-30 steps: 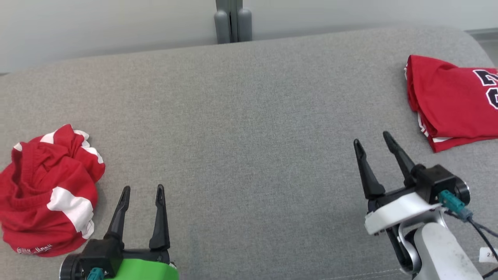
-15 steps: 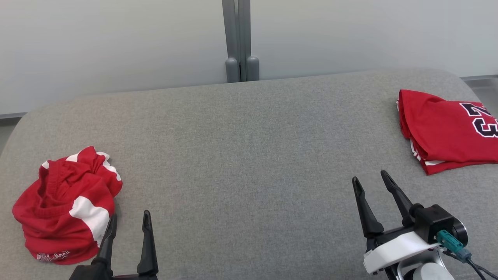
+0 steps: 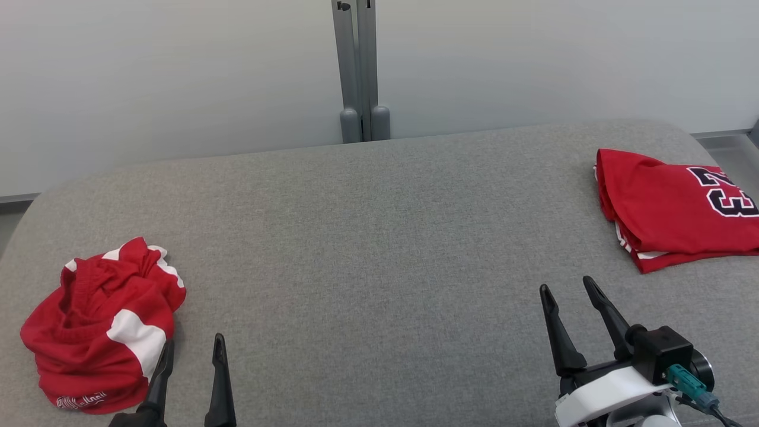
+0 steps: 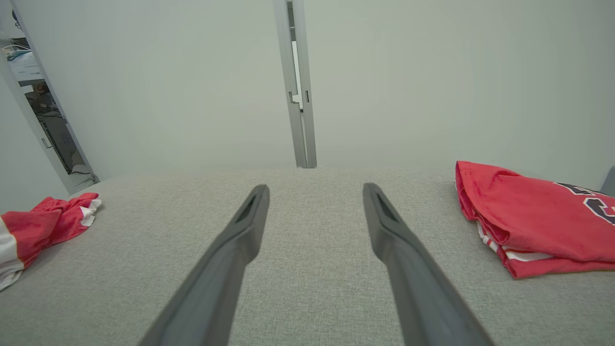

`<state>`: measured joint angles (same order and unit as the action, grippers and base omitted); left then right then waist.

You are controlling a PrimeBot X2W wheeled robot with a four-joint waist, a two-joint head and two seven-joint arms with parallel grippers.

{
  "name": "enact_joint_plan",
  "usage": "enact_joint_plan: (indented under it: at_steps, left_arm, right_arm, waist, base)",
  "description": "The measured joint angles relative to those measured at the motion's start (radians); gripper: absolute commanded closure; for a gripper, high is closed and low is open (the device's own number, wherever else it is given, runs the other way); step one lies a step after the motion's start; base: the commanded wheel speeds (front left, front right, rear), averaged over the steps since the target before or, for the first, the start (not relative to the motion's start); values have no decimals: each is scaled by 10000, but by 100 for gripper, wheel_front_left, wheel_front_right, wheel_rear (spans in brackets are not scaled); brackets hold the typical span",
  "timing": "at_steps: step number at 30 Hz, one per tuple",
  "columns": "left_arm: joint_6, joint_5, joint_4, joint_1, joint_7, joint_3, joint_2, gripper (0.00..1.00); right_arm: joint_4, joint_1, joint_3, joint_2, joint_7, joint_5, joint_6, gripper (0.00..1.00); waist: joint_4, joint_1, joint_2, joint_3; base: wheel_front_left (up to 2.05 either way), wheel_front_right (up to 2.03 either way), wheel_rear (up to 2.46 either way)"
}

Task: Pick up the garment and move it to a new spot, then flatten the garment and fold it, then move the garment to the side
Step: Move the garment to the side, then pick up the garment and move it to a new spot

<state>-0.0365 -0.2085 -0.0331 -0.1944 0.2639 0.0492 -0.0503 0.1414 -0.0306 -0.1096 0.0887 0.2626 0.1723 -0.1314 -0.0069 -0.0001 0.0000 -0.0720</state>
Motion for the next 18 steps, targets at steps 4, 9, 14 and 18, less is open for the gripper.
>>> enact_joint_plan:
  at_steps: [4, 9, 14, 18]
  left_arm:
    - [-42, 71, -48, -1, 0, 21, 0, 0]
    - [-71, 75, -102, -2, 0, 29, 0, 0]
    - [-79, 96, -161, -4, 0, 23, 0, 0]
    - [-79, 102, -163, -4, 0, 40, 0, 0]
  right_arm:
    - [4, -23, 12, -15, 0, 0, 0, 0]
    - [33, -56, -29, -27, 0, 2, 0, 0]
    - [33, -70, -50, -29, 0, 12, 0, 0]
    - [40, -85, -44, -36, 0, 25, 0, 0]
  waist:
    - [6, 0, 0, -16]
    - [18, 0, 0, -33]
    - [14, 0, 0, -58]
    - [21, 0, 0, -51]
  base:
    - [0, 0, 0]
    - [0, 0, 0]
    - [0, 0, 0]
    - [0, 0, 0]
